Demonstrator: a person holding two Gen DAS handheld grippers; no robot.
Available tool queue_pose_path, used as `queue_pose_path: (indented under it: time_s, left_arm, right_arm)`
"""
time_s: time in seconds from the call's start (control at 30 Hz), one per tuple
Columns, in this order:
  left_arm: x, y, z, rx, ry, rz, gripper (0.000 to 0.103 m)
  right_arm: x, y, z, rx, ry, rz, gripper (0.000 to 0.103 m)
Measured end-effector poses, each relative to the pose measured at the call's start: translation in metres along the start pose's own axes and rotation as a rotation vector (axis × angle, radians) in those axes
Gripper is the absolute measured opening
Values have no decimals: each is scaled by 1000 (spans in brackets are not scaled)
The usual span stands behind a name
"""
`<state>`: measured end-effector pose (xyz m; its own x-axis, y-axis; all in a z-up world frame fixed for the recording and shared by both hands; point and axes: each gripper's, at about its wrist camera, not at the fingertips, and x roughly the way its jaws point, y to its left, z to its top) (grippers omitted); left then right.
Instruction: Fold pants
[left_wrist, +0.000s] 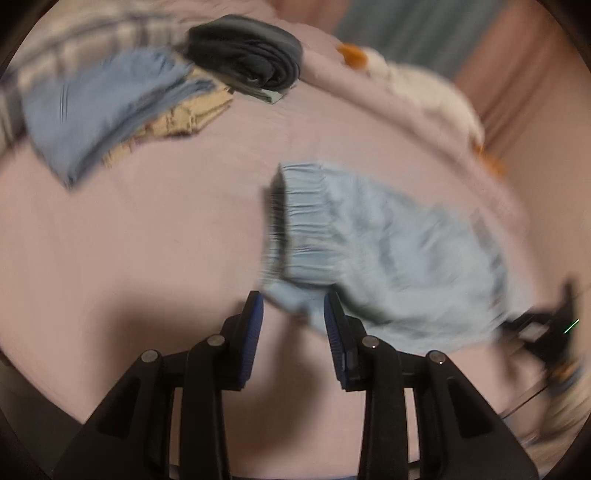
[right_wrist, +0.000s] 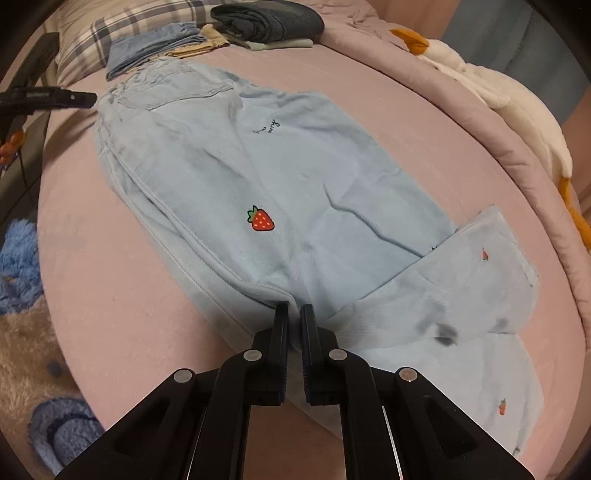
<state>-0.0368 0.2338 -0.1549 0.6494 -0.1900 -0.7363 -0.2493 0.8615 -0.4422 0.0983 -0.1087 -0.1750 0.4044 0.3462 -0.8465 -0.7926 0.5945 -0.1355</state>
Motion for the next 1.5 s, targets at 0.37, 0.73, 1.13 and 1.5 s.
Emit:
queue_pose_path:
  time_s: [0.37,0.73,1.13,1.5]
  left_arm:
    - [38,-8,9,-299,68,-141,17]
    - [22,-19,0,-210,64,-32,12]
    - [-4,-51,-3,98,44,147,47]
    - [80,-123,-19,369,133,129,47]
  right_arm:
    - [9,-4,1,35,-28,-9,6]
    - [-15,9,-12,21,-62,-11,6]
    - [-40,-10,-6,149,-113,176,28]
    - [26,-3,-11,310,-82,187,39]
